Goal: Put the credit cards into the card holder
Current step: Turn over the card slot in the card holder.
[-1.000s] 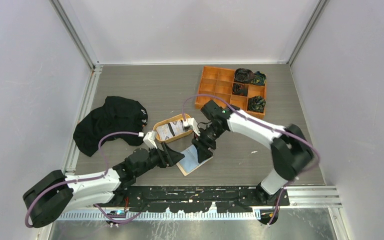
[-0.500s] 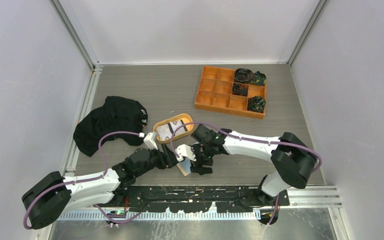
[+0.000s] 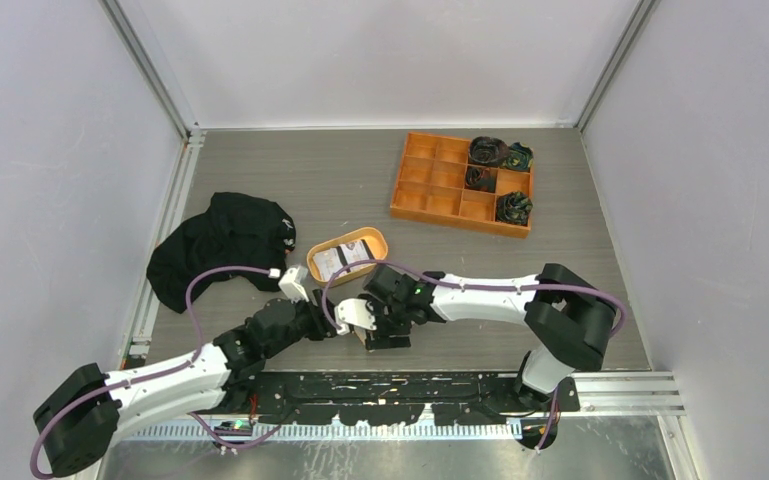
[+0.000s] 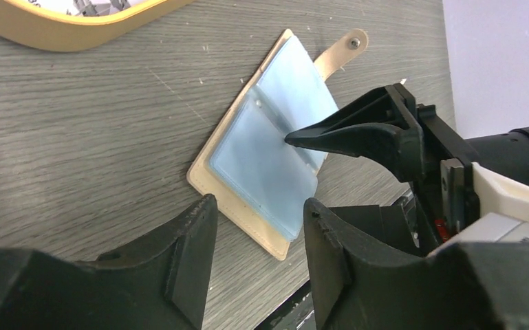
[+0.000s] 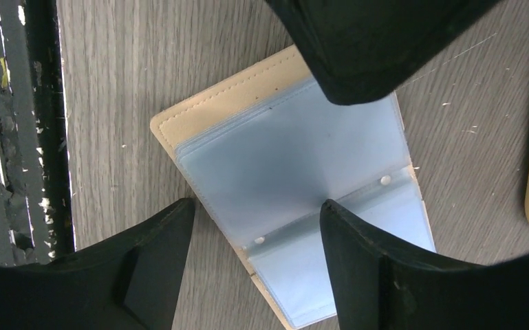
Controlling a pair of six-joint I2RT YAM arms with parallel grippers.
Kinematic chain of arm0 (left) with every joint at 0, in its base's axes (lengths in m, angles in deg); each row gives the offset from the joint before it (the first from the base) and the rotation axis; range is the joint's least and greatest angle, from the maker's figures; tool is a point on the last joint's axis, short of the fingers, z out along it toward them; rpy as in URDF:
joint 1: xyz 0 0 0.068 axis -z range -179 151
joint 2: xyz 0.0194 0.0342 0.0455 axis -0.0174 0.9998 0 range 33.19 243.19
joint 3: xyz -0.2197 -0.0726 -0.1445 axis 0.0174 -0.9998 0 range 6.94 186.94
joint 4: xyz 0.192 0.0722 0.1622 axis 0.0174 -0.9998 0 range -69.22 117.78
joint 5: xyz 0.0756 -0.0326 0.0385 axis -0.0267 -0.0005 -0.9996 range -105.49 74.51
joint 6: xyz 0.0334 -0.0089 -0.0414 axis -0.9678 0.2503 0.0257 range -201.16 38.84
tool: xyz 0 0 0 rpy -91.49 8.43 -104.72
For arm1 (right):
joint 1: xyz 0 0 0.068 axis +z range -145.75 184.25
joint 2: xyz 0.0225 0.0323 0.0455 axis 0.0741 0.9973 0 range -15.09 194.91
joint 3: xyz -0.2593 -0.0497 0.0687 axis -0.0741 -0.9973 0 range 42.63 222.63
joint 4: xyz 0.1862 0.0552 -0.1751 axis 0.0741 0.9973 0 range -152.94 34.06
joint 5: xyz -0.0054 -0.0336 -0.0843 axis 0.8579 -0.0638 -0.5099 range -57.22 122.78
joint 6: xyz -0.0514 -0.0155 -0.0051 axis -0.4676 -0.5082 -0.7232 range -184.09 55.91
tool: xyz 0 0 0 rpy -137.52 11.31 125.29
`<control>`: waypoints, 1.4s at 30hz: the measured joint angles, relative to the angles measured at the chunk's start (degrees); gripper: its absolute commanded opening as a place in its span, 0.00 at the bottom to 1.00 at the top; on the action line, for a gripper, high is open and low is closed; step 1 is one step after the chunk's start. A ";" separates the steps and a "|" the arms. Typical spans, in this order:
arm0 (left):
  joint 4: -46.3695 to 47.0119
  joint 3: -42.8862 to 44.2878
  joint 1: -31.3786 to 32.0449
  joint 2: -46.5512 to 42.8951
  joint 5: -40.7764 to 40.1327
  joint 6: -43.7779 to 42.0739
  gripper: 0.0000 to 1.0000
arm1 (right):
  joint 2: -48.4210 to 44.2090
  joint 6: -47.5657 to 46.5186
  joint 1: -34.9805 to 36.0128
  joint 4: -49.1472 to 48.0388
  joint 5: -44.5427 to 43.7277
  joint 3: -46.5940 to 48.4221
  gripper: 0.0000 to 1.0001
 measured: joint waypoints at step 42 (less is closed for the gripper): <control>18.45 2.89 0.00 24.30 7.72 5.40 0.40 | 6.60 13.20 -22.25 13.25 11.02 10.99 0.47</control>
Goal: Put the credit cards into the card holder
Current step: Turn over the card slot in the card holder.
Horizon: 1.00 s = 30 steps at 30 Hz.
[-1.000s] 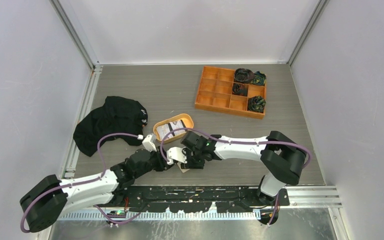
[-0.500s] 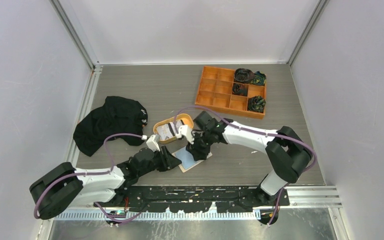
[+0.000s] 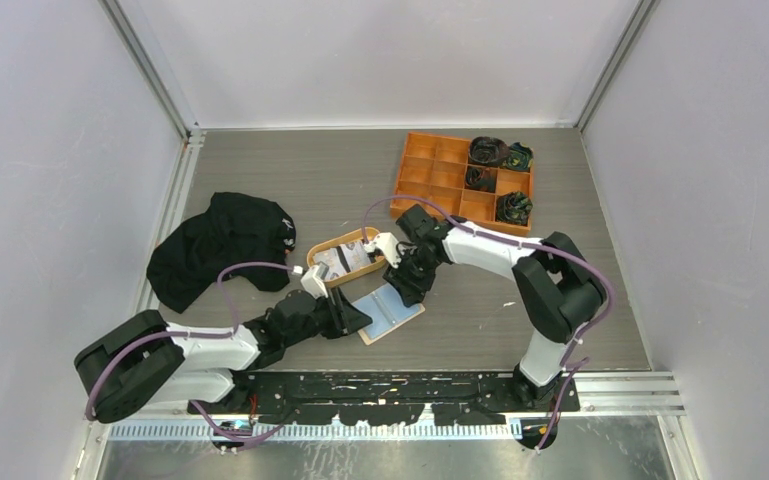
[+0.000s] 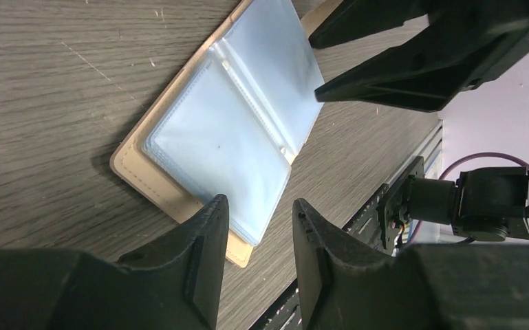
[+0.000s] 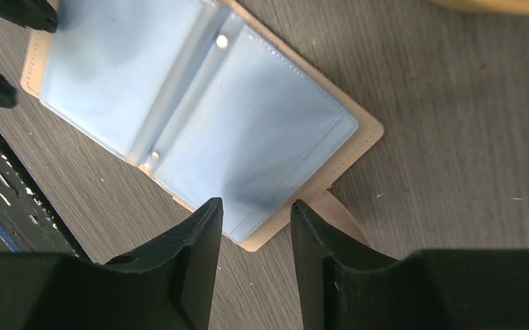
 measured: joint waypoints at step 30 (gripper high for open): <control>-13.53 1.33 0.07 -7.56 -3.15 -0.83 0.51 | 5.64 1.92 -0.09 9.75 6.56 5.09 0.44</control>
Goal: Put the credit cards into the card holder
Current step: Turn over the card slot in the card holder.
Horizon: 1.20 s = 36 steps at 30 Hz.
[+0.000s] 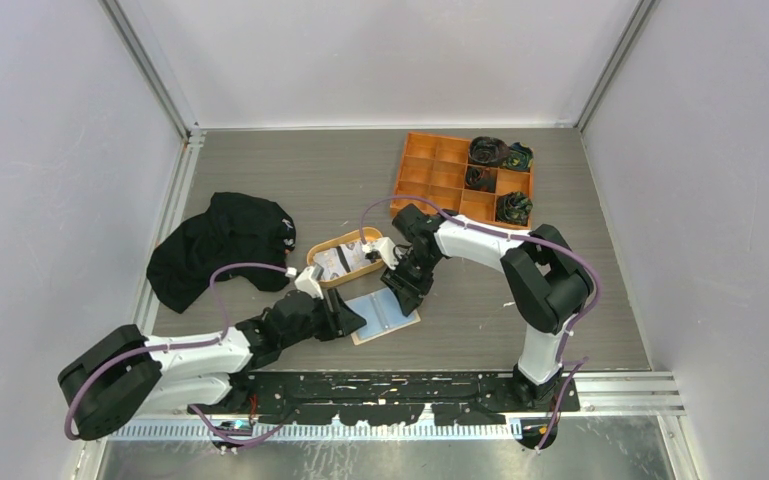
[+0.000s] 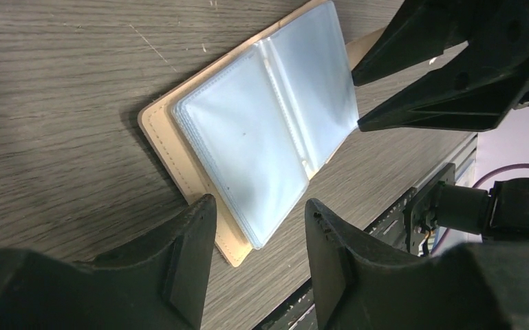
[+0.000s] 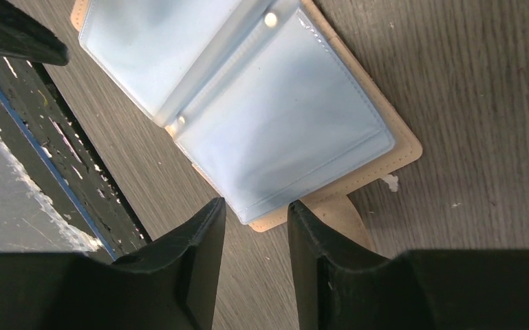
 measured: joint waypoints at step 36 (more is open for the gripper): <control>8.83 1.77 0.00 5.88 2.75 0.44 0.45 | 0.37 0.00 0.07 1.64 2.91 0.50 0.47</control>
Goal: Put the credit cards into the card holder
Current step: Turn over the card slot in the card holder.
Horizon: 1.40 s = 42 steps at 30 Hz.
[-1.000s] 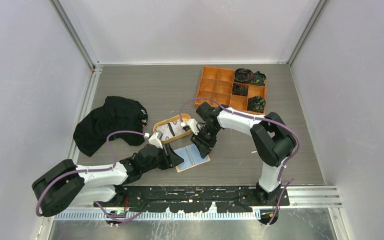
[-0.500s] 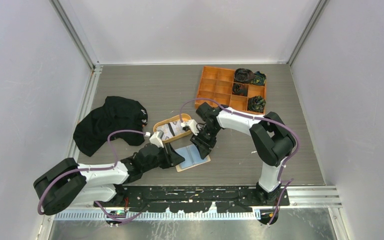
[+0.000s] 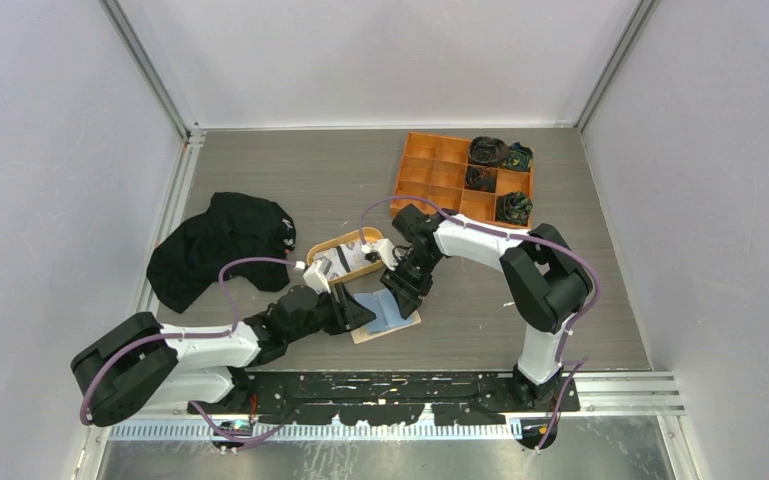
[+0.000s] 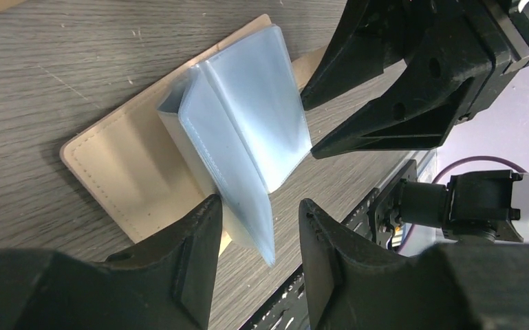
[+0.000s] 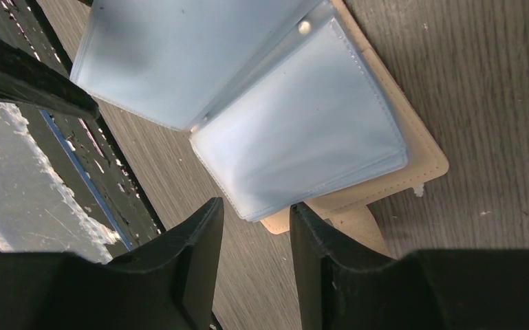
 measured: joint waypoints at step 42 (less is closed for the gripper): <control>16.96 3.21 0.00 14.38 3.21 0.00 0.38 | 1.97 10.80 -6.54 -3.63 21.49 -0.07 0.52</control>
